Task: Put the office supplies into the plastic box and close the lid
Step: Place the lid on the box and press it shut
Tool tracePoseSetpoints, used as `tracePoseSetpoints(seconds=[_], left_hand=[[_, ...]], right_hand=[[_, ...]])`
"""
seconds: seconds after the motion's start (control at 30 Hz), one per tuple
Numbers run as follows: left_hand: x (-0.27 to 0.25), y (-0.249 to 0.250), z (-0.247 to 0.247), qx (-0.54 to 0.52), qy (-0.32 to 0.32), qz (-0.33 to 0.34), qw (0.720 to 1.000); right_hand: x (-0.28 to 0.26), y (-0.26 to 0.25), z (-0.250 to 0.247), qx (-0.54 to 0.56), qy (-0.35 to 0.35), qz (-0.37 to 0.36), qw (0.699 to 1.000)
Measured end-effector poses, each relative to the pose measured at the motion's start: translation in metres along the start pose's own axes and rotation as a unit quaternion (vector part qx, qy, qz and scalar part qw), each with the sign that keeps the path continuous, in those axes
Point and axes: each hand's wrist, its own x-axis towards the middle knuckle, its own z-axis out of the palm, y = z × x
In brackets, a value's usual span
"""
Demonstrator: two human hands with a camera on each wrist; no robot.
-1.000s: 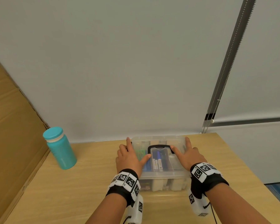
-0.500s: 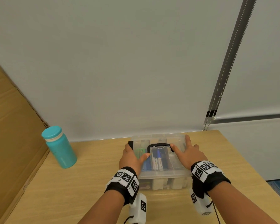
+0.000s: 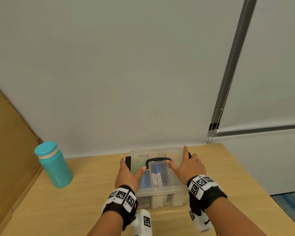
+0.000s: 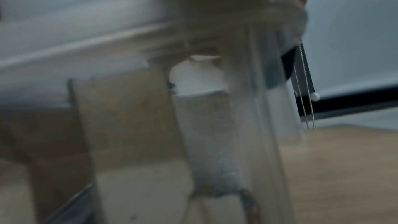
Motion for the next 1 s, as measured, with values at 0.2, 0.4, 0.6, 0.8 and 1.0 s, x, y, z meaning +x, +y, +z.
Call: tracePoseSetpoints(seconds=[0.2, 0.4, 0.6, 0.8, 1.0], left_hand=[[0.002, -0.003, 0.0, -0.026, 0.011, 0.012, 1.0], [0.005, -0.01, 0.006, -0.031, 0.034, 0.021, 0.999], [0.01, -0.014, 0.005, -0.015, 0.033, 0.021, 0.999], [0.012, -0.01, 0.005, 0.018, 0.03, 0.021, 0.999], [0.009, -0.003, 0.0, 0.077, 0.026, 0.016, 0.997]], right_hand=[[-0.008, -0.001, 0.002, 0.082, -0.002, -0.007, 0.997], [0.003, -0.002, 0.001, 0.076, -0.009, -0.03, 0.997], [0.004, -0.007, 0.004, 0.03, -0.003, -0.034, 0.999], [0.003, -0.01, 0.002, 0.031, -0.011, -0.028, 0.999], [0.003, -0.015, 0.002, 0.035, -0.014, -0.029, 0.999]])
